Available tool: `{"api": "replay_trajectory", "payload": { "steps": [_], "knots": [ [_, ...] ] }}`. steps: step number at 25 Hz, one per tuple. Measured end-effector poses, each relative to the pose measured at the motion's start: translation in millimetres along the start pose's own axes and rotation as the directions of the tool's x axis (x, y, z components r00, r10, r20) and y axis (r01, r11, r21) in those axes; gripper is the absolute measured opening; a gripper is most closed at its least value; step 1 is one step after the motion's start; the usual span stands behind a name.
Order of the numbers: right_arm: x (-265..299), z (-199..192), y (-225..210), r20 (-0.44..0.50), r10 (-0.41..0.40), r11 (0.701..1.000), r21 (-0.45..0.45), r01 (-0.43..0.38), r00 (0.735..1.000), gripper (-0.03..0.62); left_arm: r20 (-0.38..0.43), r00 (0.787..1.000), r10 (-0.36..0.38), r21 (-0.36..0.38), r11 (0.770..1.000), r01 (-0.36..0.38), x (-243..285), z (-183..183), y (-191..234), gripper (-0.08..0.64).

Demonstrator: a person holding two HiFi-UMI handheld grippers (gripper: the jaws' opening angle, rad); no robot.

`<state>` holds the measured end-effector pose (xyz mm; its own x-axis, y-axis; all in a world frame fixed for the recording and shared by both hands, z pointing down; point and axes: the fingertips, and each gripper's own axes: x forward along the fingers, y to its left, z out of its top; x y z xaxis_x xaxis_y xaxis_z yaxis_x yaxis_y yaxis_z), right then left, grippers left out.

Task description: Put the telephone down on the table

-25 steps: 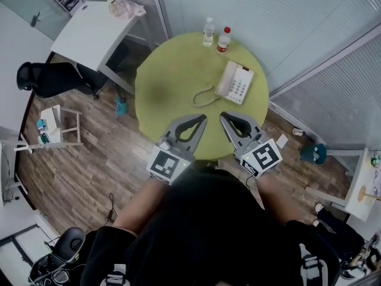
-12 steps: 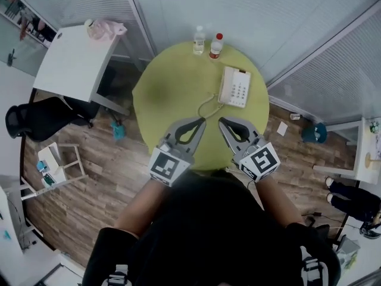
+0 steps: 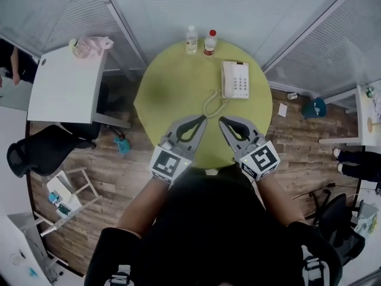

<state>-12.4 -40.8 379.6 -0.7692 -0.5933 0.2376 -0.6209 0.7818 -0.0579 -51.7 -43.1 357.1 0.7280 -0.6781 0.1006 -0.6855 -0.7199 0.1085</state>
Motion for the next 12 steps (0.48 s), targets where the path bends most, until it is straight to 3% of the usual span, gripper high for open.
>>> {"api": "replay_trajectory", "payload": {
  "steps": [6, 12],
  "knots": [
    [13.4, 4.1, 19.1, -0.002, -0.065, 0.997, 0.028, 0.065, 0.998, 0.02, 0.001, 0.999, -0.048, -0.005, 0.999, 0.048, -16.3, 0.8, 13.9, 0.013],
    [17.3, -8.8, 11.8, -0.025, -0.136, 0.99, 0.043, 0.137, 0.99, 0.02, -0.002, 0.997, -0.078, -0.013, 0.997, 0.078, -17.3, -4.7, 22.9, 0.014]
  ]
}}
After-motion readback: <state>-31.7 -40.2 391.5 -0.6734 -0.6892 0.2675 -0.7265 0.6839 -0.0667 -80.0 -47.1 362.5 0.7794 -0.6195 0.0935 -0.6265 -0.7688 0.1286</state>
